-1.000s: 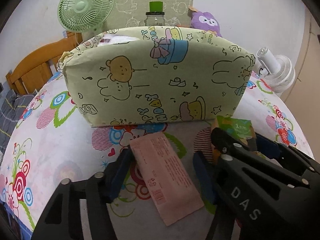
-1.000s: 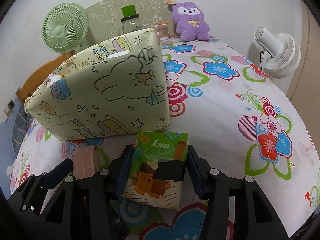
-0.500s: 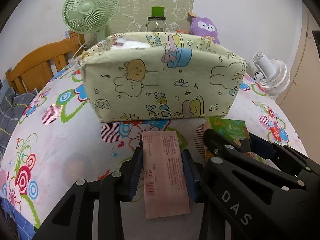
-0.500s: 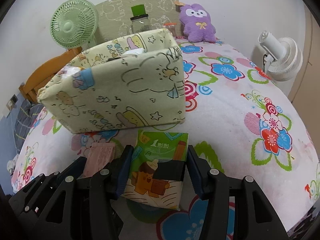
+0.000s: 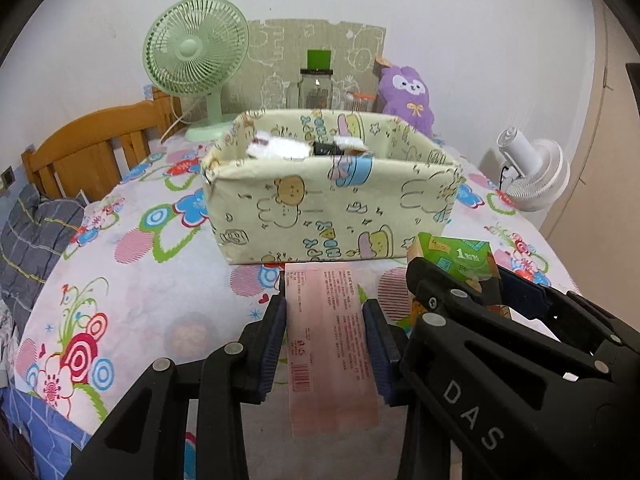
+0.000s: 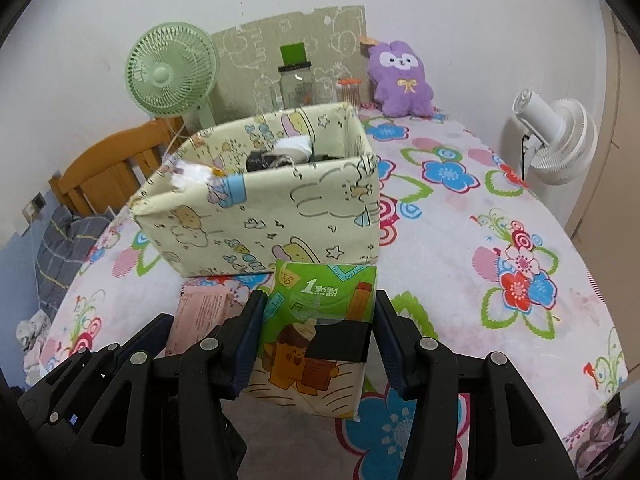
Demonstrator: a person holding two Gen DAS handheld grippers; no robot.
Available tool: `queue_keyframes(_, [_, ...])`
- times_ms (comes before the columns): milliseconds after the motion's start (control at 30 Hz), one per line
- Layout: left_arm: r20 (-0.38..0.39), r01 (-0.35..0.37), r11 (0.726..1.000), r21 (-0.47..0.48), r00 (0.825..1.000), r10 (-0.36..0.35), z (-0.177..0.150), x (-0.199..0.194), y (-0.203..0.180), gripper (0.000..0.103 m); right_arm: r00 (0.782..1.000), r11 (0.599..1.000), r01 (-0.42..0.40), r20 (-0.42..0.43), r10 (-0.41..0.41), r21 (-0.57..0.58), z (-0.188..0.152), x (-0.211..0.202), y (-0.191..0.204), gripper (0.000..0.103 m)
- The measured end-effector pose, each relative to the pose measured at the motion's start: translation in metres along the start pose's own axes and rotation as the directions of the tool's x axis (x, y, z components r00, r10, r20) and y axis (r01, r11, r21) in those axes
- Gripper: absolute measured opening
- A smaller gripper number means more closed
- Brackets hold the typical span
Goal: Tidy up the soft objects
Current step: 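Lift and carry the green box and pink packet over the basket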
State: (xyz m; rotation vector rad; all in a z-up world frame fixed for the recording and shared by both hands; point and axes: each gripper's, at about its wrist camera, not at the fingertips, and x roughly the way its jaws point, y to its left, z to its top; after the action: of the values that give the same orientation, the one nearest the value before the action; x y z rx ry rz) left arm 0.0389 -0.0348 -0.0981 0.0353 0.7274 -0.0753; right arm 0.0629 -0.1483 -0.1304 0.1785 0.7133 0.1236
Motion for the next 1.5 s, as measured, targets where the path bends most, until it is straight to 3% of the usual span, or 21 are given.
queue_keyframes(1000, [0.17, 0.001, 1.0, 0.019, 0.985, -0.004, 0.043, -0.08, -0.009, 0.04, 0.984, 0.999, -0.031, 0.174, 0.035, -0.022, 0.043, -0.088, 0.014, 0.056])
queue_keyframes(1500, [0.219, 0.001, 1.0, 0.022, 0.976, -0.006, 0.064, -0.093, -0.006, 0.04, 0.975, 0.999, -0.032, 0.219, 0.039, -0.036, 0.065, -0.104, 0.022, 0.056])
